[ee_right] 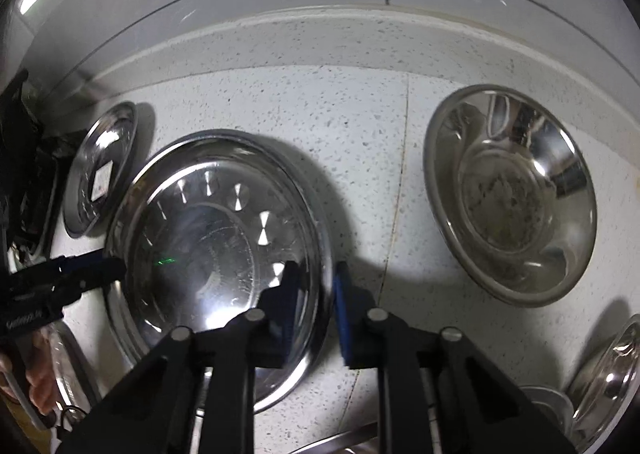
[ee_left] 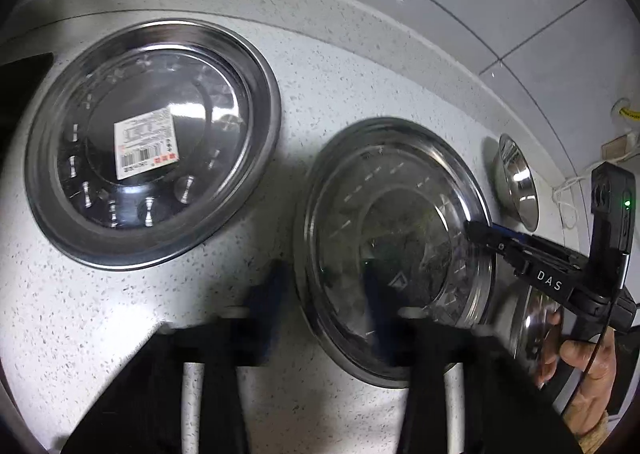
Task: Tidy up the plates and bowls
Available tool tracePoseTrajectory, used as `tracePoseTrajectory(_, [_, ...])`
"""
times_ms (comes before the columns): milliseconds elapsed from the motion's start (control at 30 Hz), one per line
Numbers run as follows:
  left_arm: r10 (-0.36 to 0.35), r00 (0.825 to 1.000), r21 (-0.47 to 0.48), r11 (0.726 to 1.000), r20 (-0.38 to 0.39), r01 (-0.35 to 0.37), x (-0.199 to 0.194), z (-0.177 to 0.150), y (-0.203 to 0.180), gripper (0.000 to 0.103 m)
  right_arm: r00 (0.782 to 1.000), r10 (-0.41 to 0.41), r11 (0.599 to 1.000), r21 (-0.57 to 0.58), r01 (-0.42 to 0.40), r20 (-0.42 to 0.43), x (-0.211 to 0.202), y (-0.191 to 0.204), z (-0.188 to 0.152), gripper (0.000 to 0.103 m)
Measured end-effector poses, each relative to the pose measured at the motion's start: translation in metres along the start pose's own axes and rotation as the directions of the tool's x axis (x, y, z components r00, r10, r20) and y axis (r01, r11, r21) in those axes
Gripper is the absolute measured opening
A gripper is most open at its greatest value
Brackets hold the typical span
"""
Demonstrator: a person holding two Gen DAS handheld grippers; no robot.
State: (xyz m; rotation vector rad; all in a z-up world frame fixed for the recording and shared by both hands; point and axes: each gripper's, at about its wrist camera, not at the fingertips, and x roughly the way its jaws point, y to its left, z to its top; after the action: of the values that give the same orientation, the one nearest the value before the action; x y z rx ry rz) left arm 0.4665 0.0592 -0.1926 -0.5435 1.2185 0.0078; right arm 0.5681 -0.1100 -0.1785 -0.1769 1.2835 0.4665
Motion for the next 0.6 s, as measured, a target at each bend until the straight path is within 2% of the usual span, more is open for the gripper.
tracePoseTrajectory(100, [0.026, 1.0, -0.019, 0.999, 0.003, -0.026, 0.001, 0.002, 0.003, 0.006, 1.0, -0.026, 1.0, -0.011, 0.026, 0.009, 0.0, 0.002, -0.002, 0.011])
tracePoseTrajectory(300, [0.016, 0.999, -0.022, 1.0, 0.029, -0.015, -0.02, -0.002, 0.008, 0.006, 0.997, -0.025, 0.999, -0.019, 0.026, 0.074, -0.027, 0.013, -0.003, 0.01])
tracePoseTrajectory(433, [-0.035, 0.997, -0.016, 0.999, 0.076, 0.036, -0.067, -0.006, 0.007, 0.006, 0.991, 0.0, 1.0, -0.003, 0.0, 0.131, -0.068, 0.023, -0.01, 0.01])
tracePoseTrajectory(600, [-0.04, 0.994, 0.021, 0.999, 0.103, 0.038, -0.127, -0.028, 0.009, 0.006, 0.983, 0.03, 1.0, 0.0, -0.031, 0.183, -0.117, 0.052, -0.032, 0.01])
